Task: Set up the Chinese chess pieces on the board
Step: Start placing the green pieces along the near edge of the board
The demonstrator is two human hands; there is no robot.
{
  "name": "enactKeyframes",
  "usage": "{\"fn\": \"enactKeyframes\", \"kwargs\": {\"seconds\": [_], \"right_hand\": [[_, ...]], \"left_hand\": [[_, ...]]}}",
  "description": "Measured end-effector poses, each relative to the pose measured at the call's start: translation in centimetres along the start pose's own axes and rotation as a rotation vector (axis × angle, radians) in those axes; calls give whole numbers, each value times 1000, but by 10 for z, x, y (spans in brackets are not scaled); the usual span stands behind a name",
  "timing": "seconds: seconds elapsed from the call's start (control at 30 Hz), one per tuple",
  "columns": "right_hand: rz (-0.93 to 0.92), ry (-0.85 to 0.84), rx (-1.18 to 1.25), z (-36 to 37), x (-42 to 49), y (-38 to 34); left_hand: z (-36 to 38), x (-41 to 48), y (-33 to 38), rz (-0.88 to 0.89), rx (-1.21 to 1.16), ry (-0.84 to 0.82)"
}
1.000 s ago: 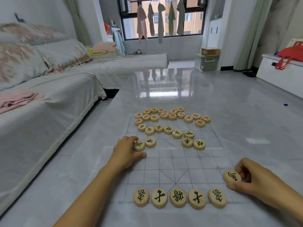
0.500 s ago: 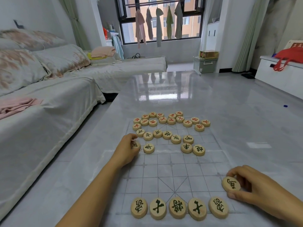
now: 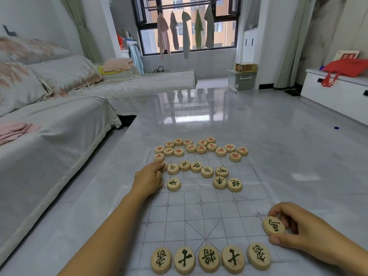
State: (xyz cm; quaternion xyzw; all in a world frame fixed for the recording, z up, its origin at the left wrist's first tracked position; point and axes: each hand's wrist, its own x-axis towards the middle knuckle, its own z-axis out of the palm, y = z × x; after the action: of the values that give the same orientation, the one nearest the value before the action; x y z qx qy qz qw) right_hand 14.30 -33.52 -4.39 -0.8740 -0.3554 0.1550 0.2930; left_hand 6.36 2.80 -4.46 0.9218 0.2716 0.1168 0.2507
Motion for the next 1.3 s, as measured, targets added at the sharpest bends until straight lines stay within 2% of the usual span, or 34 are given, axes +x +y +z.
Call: {"fn": "enactKeyframes", "kwargs": {"seconds": [0.23,0.33,0.43,0.53,0.67,0.73,0.93,1.1,1.3], "right_hand": [[-29,-64,-13,-4,-1,1],[-56,-72,-31,-4,-2,3],[-84,-72,-25,-4,-2,7],[-88,-58,-11,-3,-2,9],[-85,-58,-6,-2,-1,10],[-89,-50,-4,-2,0,11],[-80,-50,3,-2,-1,9],[-75,-34,30,-2,-1,6],[-63,-38,23,-2,-2,5]], "left_hand": [[-5,-21,-7,37,-84,4],[-8,-24,8,60,-18,45],[1,-20,29,158,5,68],[17,-20,55,288,19,-53],[39,-25,79,578,179,-183],[46,-26,81,623,244,-216],[37,-29,79,613,374,-205],[34,-24,92,498,295,-216],[42,-21,103,435,251,-306]]}}
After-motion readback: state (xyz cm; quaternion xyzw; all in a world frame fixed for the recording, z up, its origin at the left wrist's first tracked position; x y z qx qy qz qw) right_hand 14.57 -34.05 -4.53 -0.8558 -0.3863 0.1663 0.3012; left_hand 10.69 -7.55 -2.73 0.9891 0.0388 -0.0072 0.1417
